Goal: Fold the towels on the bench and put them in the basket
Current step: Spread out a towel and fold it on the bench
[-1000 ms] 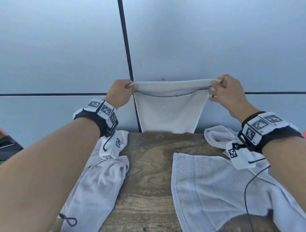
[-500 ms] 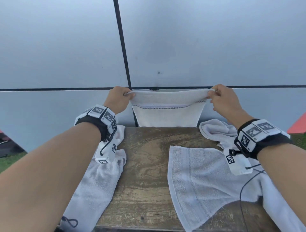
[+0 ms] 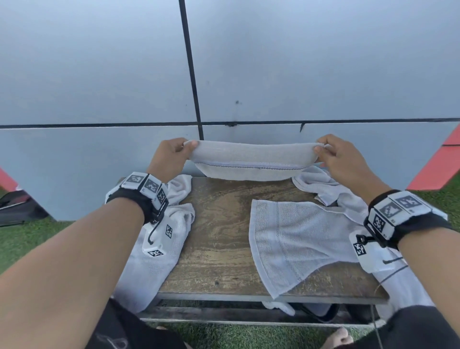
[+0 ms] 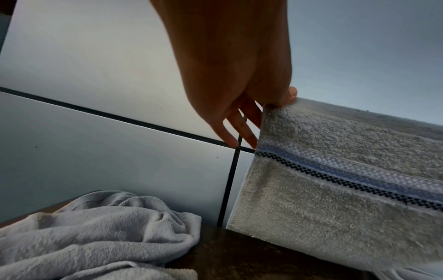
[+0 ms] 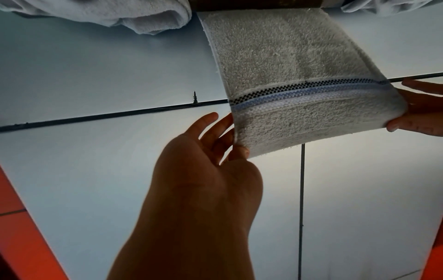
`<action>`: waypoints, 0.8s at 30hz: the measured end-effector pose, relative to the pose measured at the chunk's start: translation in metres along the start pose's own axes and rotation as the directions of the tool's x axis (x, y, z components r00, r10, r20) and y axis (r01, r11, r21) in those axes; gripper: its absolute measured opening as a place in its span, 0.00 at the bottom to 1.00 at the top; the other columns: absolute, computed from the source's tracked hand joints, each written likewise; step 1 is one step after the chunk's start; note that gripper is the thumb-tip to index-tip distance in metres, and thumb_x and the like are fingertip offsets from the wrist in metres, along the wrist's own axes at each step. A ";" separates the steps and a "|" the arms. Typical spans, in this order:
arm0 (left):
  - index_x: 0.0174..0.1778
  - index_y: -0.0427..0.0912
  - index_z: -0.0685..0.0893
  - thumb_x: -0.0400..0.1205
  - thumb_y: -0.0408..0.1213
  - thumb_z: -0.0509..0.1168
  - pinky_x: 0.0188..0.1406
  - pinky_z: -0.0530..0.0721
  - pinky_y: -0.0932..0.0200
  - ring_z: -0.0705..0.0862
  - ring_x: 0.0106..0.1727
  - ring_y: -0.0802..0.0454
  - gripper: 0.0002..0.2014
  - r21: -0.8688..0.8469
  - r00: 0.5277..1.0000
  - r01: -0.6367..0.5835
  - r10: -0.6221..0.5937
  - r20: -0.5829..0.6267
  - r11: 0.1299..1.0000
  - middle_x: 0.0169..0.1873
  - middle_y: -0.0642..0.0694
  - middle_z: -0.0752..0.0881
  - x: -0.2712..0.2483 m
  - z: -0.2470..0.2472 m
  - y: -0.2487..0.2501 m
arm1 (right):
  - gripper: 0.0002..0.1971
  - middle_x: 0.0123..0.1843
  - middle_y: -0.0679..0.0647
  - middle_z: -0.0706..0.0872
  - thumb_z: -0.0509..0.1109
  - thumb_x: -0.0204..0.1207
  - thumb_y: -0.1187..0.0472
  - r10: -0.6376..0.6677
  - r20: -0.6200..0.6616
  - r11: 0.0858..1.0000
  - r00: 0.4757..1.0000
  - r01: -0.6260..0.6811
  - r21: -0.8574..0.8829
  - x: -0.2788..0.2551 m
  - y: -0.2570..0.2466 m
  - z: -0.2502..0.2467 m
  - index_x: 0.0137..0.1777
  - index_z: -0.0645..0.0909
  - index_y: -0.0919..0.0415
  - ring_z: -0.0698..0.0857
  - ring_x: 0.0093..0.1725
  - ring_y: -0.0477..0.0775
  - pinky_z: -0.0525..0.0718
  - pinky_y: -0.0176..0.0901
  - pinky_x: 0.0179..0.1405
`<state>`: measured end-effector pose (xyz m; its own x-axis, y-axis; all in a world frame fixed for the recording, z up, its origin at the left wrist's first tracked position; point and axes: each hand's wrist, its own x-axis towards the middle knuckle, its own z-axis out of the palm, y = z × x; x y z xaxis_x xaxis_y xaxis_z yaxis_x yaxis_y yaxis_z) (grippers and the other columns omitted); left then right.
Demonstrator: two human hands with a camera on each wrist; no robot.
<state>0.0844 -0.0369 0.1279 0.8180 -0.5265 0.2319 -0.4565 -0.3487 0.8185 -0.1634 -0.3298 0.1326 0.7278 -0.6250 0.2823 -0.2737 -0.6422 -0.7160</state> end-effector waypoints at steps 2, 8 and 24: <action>0.42 0.33 0.83 0.88 0.46 0.63 0.28 0.73 0.71 0.75 0.22 0.63 0.18 -0.012 1.000 -0.015 0.015 -0.003 1.000 0.32 0.41 0.84 -0.015 -0.002 0.009 | 0.04 0.46 0.61 0.89 0.66 0.84 0.56 -0.006 0.002 1.000 1.000 0.006 0.008 -0.014 -0.006 -0.008 0.46 0.78 0.48 0.88 0.49 0.67 0.85 0.66 0.55; 0.48 0.32 0.87 0.87 0.44 0.66 0.25 0.80 0.70 0.85 0.32 0.47 0.16 -0.143 0.999 -0.036 0.032 -0.028 0.989 0.33 0.40 0.84 -0.053 -0.011 0.019 | 0.04 0.39 0.53 0.89 0.64 0.86 0.61 -0.013 0.022 0.995 1.000 0.011 0.100 -0.059 -0.024 -0.025 0.53 0.79 0.61 0.91 0.37 0.48 0.85 0.43 0.46; 0.57 0.34 0.89 0.82 0.53 0.69 0.57 0.90 0.40 0.90 0.49 0.36 0.22 0.062 0.884 0.226 -0.232 0.406 0.972 0.52 0.31 0.91 -0.142 -0.048 0.042 | 0.11 0.45 0.65 0.86 0.66 0.86 0.58 0.202 0.400 0.966 0.894 -0.249 0.068 -0.145 -0.051 -0.078 0.52 0.83 0.66 0.89 0.33 0.67 0.89 0.58 0.44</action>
<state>-0.0346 0.0606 0.1550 0.6868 -0.6994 -0.1980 -0.2804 -0.5062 0.8155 -0.3038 -0.2410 0.1776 0.8469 -0.5107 -0.1478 -0.4026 -0.4346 -0.8056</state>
